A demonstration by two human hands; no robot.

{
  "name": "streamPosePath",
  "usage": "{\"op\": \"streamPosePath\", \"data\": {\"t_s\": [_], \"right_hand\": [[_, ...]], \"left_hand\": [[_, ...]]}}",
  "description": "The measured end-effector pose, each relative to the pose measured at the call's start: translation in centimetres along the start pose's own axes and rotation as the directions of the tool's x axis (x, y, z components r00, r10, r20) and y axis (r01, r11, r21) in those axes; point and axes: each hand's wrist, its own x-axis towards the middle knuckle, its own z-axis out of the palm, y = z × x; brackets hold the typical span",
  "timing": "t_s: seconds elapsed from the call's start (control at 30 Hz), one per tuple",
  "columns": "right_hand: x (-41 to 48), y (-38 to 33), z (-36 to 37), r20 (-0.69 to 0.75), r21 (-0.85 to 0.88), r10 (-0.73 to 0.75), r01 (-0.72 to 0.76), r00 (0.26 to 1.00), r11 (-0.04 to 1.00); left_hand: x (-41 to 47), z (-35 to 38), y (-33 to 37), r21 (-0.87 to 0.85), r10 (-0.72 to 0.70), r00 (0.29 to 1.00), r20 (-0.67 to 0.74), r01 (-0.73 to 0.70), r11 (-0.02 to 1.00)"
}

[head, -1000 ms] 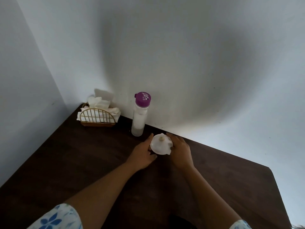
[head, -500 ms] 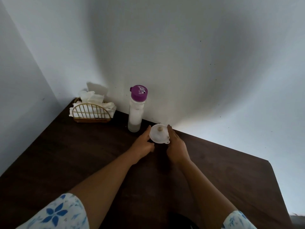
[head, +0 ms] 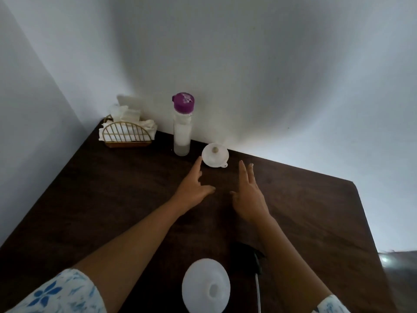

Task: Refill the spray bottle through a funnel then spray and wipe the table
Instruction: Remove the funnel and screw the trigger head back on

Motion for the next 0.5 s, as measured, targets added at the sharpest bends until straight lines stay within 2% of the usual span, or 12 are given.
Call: {"op": "streamPosePath", "data": {"t_s": [0.1, 0.23, 0.37, 0.5], "right_hand": [[-4.0, 2.0, 0.3, -0.006, -0.005, 0.046, -0.046, 0.999, 0.999], [-9.6, 4.9, 0.8, -0.009, -0.04, 0.171, -0.172, 0.985, 0.984], [-14.2, 6.4, 2.0, 0.038, -0.051, 0.247, -0.245, 0.968, 0.968], [-16.1, 6.9, 3.3, 0.101, -0.031, 0.301, -0.299, 0.948, 0.954]], "left_hand": [[-4.1, 0.7, -0.9, -0.033, 0.045, 0.992, 0.115, -0.042, 0.999], [-9.5, 1.4, -2.2, -0.069, 0.036, 0.976, 0.214, -0.022, 0.997], [-13.6, 1.7, -3.2, -0.094, 0.011, 0.978, 0.21, 0.009, 0.995], [-16.4, 2.1, -3.9, -0.052, 0.006, 0.989, 0.146, 0.002, 0.999]]}}
